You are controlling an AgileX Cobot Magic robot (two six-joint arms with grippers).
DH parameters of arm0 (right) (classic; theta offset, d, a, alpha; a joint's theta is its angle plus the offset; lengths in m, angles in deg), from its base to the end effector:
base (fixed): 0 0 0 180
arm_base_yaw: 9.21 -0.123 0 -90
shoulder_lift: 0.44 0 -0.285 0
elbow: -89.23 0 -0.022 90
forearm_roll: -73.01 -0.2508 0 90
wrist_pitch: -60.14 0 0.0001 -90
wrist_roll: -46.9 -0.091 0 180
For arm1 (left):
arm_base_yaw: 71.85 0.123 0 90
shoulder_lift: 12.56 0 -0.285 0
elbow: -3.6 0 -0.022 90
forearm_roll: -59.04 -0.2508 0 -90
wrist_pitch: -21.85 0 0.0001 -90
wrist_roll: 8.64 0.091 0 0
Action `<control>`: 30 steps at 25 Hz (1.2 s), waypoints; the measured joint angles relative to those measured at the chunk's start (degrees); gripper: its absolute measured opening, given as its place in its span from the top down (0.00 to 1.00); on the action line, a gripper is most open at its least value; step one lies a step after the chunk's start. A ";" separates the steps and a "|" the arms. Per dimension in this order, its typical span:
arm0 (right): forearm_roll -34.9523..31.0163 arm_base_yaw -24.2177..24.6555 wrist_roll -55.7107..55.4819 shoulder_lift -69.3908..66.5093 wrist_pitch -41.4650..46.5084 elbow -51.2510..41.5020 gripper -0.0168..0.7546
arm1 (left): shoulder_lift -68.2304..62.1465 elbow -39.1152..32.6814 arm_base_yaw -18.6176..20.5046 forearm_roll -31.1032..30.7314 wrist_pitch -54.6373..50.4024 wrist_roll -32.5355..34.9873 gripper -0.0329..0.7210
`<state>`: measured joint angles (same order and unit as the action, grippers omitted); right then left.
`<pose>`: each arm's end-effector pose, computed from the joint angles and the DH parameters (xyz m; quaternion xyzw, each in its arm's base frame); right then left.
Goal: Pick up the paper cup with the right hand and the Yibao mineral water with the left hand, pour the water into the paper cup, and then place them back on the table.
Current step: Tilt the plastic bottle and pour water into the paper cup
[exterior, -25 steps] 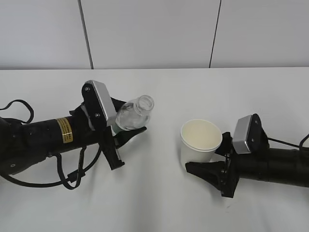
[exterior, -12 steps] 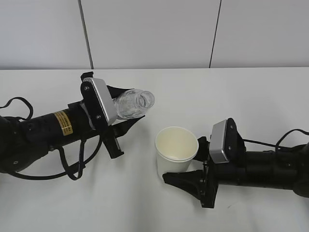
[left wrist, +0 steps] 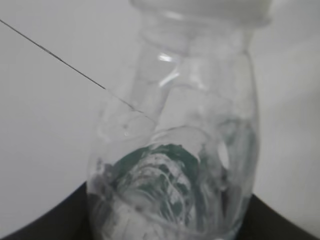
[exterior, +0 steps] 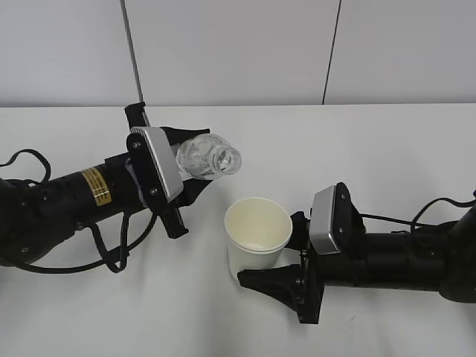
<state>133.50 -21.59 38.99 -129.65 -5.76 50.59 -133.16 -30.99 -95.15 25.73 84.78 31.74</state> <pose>0.2798 0.1354 0.0755 -0.4751 0.6531 0.3199 0.4953 0.3031 -0.1789 0.1406 0.5945 0.4438 0.0060 0.6705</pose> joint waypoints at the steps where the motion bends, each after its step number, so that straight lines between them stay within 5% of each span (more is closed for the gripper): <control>1: 0.00 -0.13 -0.12 0.00 0.00 -0.02 0.26 | 0.00 0.00 0.00 0.04 0.02 0.77 0.46; 21: 3.12 -2.35 -2.51 -3.12 0.00 5.24 0.26 | 0.00 0.00 0.00 2.83 0.06 13.10 0.46; 30: -0.55 -2.35 -2.59 -3.12 0.00 5.55 0.26 | 0.00 0.00 0.00 2.94 0.06 16.79 0.46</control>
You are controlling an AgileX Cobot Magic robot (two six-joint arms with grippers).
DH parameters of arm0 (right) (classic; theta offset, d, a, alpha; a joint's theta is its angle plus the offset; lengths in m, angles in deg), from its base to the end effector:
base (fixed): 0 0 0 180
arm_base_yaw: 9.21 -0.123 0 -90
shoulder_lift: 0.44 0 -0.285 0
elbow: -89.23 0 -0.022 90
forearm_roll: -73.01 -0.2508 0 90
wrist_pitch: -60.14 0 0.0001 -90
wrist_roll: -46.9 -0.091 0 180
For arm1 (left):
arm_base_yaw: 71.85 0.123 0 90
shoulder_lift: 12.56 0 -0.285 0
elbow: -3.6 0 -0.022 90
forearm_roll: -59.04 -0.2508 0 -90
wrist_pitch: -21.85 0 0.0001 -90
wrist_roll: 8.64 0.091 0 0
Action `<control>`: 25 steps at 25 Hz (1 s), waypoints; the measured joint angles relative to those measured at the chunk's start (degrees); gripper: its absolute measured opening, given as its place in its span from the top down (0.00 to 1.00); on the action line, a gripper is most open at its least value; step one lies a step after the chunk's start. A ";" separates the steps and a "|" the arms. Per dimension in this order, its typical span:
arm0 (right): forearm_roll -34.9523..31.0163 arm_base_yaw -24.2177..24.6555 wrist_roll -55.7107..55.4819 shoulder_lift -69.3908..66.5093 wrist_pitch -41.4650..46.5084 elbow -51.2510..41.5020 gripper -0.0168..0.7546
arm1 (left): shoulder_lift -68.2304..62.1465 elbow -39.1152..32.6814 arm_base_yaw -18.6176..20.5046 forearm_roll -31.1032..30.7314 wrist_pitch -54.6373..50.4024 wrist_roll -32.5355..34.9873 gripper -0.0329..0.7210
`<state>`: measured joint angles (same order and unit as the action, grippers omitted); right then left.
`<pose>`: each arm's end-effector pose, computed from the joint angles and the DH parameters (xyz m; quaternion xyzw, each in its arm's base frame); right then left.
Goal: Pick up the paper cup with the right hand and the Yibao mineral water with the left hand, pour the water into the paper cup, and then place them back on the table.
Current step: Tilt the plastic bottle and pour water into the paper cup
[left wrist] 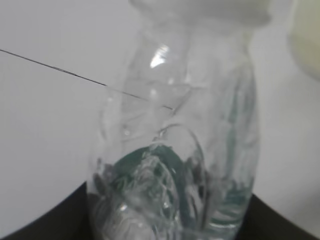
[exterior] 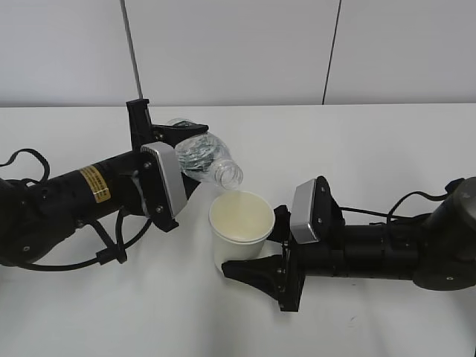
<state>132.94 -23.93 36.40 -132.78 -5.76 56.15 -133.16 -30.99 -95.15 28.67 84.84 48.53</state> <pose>0.2971 0.1523 0.0709 -0.4743 0.6443 0.3332 0.4989 0.3063 -0.1765 0.1416 0.6381 0.3710 0.1130 0.6651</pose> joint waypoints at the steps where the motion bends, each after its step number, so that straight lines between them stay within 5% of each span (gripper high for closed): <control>1: -0.13 0.00 0.00 0.00 0.00 0.00 0.26 | 0.00 0.00 0.00 0.00 0.00 0.10 0.46; 25: -1.71 0.00 0.47 0.00 4.28 0.00 0.26 | 0.00 0.00 0.00 0.69 0.00 10.33 0.46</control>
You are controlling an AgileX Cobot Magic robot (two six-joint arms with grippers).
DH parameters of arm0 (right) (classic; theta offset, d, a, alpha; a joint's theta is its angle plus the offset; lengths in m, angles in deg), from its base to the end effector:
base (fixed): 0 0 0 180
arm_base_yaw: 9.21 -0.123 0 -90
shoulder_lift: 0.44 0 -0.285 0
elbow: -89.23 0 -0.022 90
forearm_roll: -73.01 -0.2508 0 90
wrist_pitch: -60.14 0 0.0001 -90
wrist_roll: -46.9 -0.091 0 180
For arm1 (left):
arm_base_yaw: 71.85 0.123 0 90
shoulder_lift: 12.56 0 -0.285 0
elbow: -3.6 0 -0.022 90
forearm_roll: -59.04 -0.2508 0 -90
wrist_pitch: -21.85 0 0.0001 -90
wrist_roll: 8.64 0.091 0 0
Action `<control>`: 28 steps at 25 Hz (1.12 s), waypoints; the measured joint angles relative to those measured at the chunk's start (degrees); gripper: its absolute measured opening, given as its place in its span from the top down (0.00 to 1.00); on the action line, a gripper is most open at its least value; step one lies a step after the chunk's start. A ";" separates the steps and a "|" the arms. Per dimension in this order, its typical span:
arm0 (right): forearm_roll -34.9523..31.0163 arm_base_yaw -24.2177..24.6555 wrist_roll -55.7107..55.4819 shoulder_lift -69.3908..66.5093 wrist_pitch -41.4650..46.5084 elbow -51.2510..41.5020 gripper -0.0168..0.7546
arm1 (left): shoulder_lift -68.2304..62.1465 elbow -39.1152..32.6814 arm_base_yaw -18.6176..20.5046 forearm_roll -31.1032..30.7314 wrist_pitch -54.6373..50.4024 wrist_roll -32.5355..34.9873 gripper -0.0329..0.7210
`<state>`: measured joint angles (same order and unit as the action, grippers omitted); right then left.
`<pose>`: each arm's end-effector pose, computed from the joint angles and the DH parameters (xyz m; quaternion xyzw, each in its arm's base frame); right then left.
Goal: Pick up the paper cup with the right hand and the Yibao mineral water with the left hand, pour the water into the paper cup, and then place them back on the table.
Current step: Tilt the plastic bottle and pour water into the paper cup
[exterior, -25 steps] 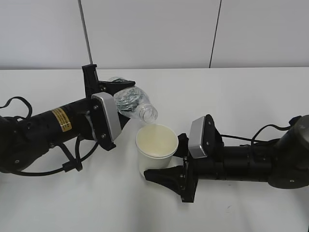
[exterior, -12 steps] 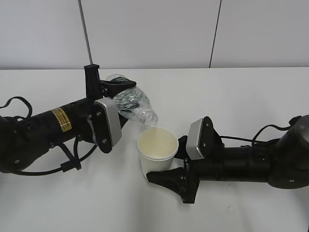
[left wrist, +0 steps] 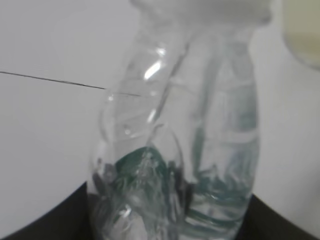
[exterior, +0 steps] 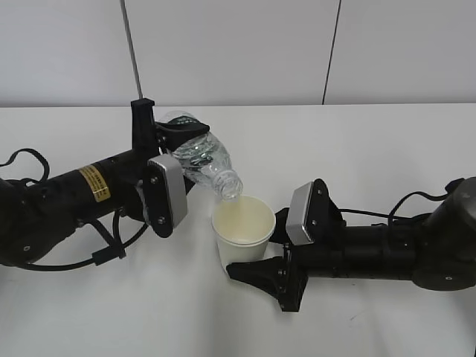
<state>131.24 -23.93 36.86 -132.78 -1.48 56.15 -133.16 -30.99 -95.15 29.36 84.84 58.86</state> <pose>0.3000 0.1492 0.0651 -0.4738 0.6687 0.3052 0.4849 0.3070 -0.1759 0.1418 0.6659 0.3167 0.1746 0.6525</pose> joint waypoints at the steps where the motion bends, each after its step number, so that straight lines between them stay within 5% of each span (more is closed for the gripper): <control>1: 0.14 0.00 0.00 0.00 0.00 0.00 0.26 | 0.00 0.00 0.00 0.35 0.00 0.00 0.46; 28: 1.03 0.00 0.00 -1.65 0.03 0.00 0.27 | 0.00 0.00 0.00 2.40 0.00 4.57 0.46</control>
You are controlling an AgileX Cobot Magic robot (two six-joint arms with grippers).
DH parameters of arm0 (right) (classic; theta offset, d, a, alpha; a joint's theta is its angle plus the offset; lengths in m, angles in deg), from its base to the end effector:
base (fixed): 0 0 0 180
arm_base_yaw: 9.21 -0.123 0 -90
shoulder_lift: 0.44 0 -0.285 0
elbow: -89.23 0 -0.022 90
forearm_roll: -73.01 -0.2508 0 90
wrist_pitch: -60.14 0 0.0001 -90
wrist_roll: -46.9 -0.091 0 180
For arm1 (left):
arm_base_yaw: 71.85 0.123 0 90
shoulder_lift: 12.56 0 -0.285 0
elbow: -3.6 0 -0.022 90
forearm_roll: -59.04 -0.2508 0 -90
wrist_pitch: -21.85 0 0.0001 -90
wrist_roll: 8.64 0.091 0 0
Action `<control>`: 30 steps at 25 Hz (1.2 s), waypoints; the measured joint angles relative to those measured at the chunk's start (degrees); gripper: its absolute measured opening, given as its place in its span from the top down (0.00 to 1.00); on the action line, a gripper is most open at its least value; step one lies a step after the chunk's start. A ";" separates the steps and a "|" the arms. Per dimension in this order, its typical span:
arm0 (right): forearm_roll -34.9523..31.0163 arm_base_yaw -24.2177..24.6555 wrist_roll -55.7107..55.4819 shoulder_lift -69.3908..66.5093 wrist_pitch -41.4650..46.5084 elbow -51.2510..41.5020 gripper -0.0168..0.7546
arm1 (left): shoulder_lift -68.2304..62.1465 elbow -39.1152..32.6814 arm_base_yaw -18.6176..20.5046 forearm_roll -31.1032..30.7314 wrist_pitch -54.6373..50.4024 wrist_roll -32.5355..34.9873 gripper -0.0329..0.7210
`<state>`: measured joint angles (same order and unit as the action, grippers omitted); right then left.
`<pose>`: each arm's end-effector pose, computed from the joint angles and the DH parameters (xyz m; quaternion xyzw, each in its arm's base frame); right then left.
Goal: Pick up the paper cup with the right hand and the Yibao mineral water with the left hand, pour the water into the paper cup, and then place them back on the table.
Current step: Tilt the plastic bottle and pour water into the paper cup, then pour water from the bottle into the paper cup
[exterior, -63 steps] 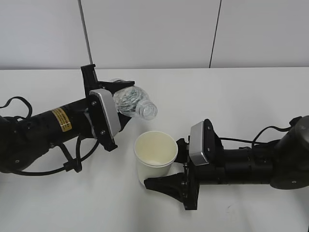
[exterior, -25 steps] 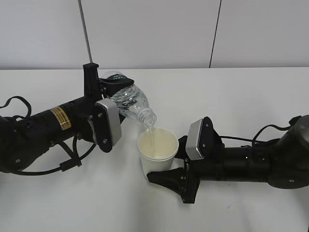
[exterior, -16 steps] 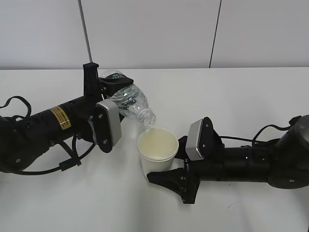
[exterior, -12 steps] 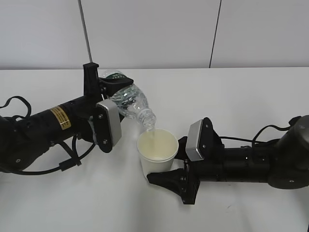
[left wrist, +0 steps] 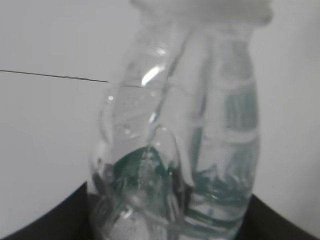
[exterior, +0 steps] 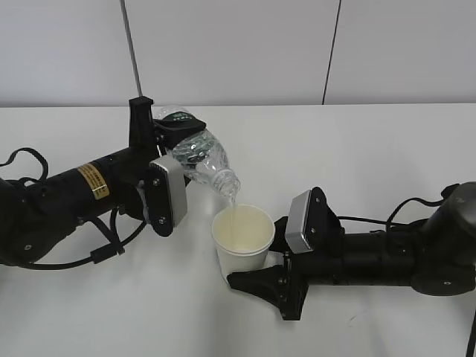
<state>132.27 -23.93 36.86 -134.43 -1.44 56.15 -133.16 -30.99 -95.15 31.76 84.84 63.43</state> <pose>0.2969 0.1491 0.0554 -0.4784 0.6729 0.3117 0.4703 0.3096 -0.1738 0.1425 0.6678 0.3066 0.2080 0.6456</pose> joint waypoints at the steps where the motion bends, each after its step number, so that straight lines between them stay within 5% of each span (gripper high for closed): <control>1: 0.00 0.00 0.00 0.00 0.00 0.00 0.27 | 0.00 0.00 0.00 0.00 0.00 0.07 0.46; 30: -0.01 -1.37 0.00 -0.21 -0.22 0.00 0.27 | 0.00 0.00 0.00 0.11 0.19 0.98 0.46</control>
<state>132.26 -25.30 36.86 -134.64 -1.66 56.15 -133.16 -30.99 -95.15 31.87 85.03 64.42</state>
